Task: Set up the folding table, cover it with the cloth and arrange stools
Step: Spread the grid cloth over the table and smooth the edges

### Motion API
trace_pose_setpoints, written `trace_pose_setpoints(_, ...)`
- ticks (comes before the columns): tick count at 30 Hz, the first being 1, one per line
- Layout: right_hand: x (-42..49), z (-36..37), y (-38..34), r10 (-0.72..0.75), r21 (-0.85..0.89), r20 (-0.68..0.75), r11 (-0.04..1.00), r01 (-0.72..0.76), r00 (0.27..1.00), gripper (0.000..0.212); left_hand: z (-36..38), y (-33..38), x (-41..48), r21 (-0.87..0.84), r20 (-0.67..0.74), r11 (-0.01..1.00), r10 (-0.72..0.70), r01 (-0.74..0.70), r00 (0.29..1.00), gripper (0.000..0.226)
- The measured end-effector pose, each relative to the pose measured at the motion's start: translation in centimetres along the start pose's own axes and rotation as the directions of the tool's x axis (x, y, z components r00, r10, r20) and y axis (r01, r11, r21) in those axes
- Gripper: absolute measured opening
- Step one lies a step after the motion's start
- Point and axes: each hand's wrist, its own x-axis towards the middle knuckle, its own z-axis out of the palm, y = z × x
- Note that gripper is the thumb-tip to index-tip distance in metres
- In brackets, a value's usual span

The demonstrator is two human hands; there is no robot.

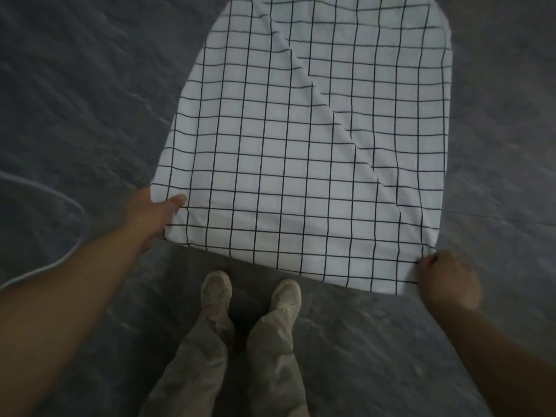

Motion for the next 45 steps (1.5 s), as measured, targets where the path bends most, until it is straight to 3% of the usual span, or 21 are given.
trace_pose_setpoints(9,-2.0,1.4,1.4,0.051,0.035,0.063,0.998,-0.054,0.997,0.031,-0.4,-0.5,-1.2,-0.008,0.092,1.0,-0.02,0.021,0.996,0.03)
trace_pose_setpoints(13,-1.8,1.0,1.5,-0.026,0.126,0.07,0.992,0.017,0.997,0.032,-0.7,-0.5,-0.8,-0.029,0.096,0.998,-0.055,0.059,0.994,0.021)
trace_pose_setpoints(17,0.3,0.0,0.1,-0.073,0.191,0.018,0.979,0.068,0.997,0.034,-0.6,0.3,-0.2,-0.102,0.079,0.984,-0.137,0.145,0.987,0.05)
trace_pose_setpoints(23,2.7,-0.2,-0.5,-0.05,0.093,0.022,0.995,0.048,0.999,0.032,-0.4,0.3,0.2,0.082,0.036,0.996,-0.024,0.021,0.999,0.033)
trace_pose_setpoints(30,3.3,-0.3,-0.8,0.013,-0.038,0.007,0.999,-0.013,1.0,0.035,1.3,0.1,-0.3,0.264,0.029,0.963,0.055,-0.06,0.998,0.034)
trace_pose_setpoints(37,3.2,-1.1,-1.1,-0.069,-0.154,-0.001,0.986,0.068,0.998,0.03,2.5,0.8,-0.7,0.371,-0.031,0.921,0.141,-0.12,0.99,0.026)
trace_pose_setpoints(42,3.3,-1.4,-1.0,-0.129,-0.21,0.016,0.969,0.129,0.992,0.018,2.1,0.6,-0.6,0.354,-0.038,0.928,0.138,-0.116,0.99,0.017)
trace_pose_setpoints(45,3.4,-1.4,-0.6,-0.161,-0.213,0.01,0.964,0.159,0.987,0.022,1.9,0.7,-0.8,0.386,-0.032,0.912,0.162,-0.138,0.986,0.016)
